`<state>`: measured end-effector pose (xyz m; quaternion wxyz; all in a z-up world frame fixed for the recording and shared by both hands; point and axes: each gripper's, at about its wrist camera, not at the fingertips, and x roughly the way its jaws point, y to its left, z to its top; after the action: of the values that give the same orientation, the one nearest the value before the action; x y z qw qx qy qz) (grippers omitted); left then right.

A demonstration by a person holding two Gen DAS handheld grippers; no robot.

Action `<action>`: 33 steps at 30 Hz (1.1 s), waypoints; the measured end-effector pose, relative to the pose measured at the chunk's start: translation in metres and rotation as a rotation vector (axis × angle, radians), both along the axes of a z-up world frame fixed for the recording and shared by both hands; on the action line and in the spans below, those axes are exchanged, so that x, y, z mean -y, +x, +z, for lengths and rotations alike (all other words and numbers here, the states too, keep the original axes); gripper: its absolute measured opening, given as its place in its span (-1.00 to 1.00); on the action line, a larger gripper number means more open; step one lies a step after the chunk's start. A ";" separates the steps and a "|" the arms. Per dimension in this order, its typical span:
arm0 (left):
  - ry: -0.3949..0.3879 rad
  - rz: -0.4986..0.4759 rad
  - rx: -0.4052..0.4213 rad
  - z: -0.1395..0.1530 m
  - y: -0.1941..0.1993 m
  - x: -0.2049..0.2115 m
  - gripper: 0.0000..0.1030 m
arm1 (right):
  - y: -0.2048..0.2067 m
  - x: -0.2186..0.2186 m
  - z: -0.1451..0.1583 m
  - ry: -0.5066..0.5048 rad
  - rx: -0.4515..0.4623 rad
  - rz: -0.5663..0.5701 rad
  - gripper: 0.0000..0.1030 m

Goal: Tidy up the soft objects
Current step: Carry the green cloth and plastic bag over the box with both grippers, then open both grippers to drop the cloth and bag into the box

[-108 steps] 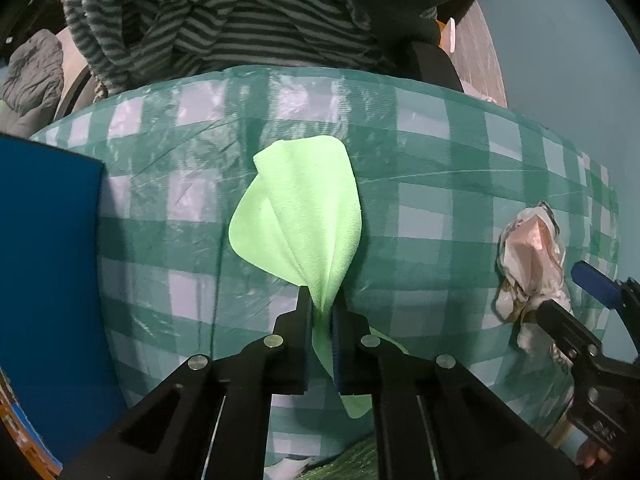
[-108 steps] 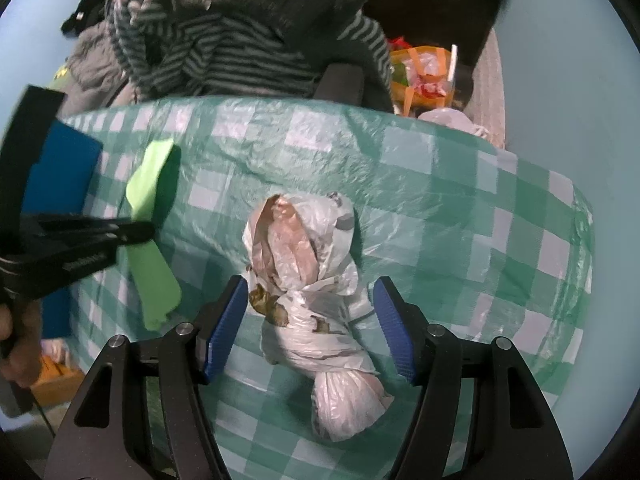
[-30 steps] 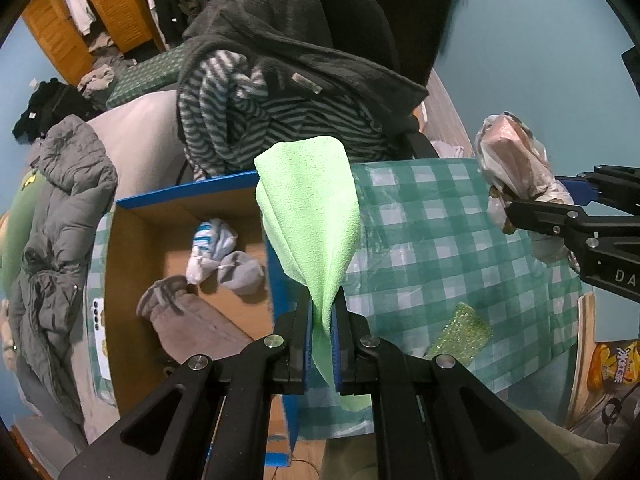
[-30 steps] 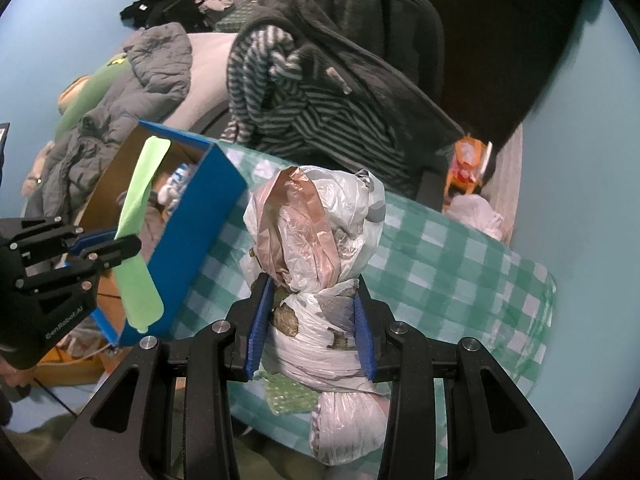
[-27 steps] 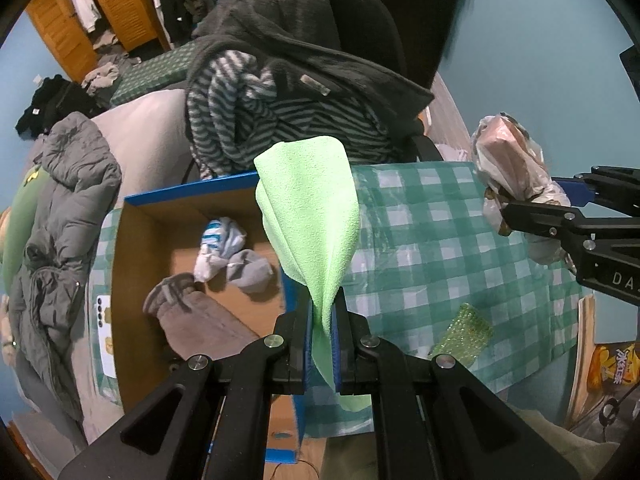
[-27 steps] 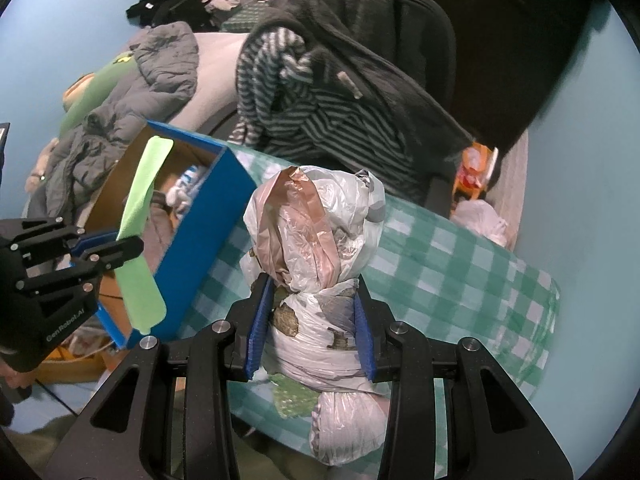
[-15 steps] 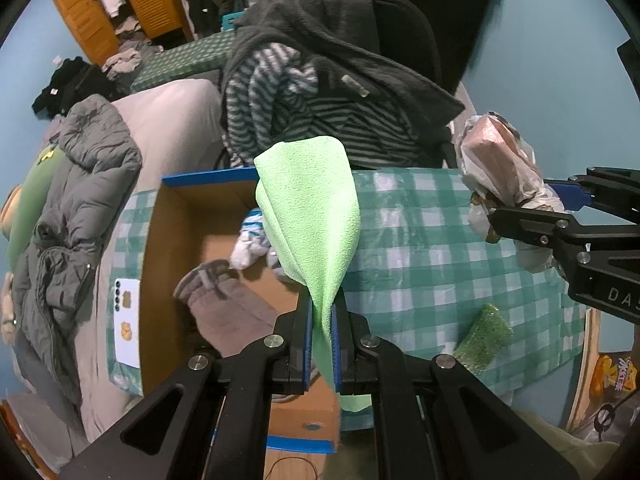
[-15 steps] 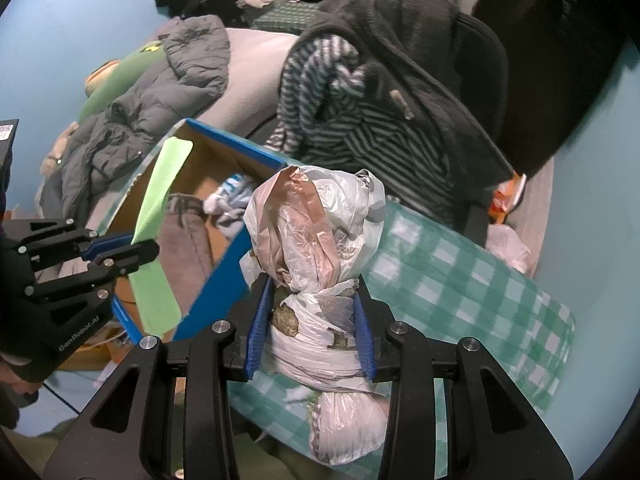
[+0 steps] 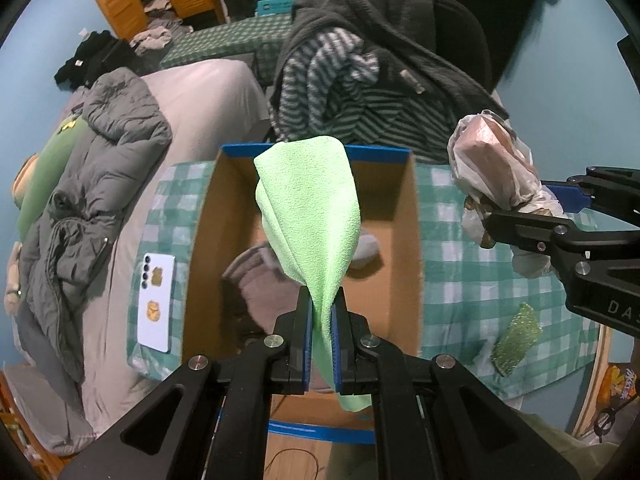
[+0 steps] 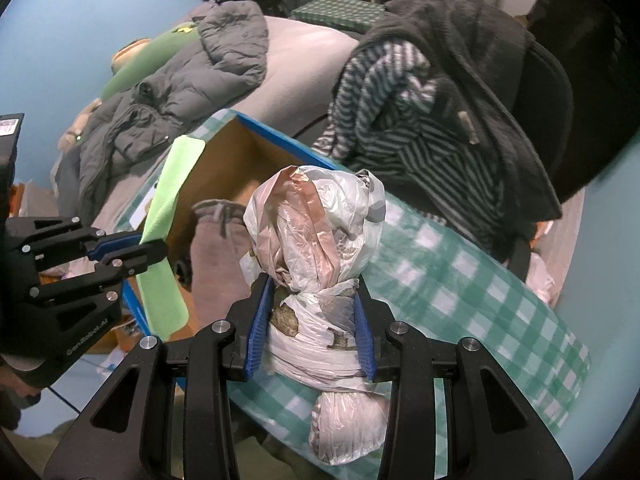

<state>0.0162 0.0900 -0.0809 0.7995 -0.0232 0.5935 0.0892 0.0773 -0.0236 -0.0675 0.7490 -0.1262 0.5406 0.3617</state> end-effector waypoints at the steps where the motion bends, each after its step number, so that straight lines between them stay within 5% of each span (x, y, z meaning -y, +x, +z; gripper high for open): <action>1: 0.001 0.005 -0.002 -0.001 -0.001 -0.005 -0.85 | 0.000 -0.004 -0.001 0.000 0.000 0.005 -0.28; 25: -0.014 0.034 -0.089 -0.044 -0.005 -0.063 -0.85 | 0.006 -0.091 -0.045 0.007 -0.127 0.028 -0.24; 29: -0.014 0.037 -0.120 -0.050 -0.005 -0.063 -0.60 | 0.006 -0.094 -0.050 -0.003 -0.141 0.016 -0.19; 33: 0.002 0.033 -0.102 -0.046 -0.007 -0.061 -0.22 | 0.006 -0.091 -0.049 -0.004 -0.126 -0.009 0.19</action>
<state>0.0095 0.1506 -0.1268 0.7668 -0.0276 0.6327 0.1043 0.0834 0.0674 -0.1166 0.7149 -0.1022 0.5881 0.3642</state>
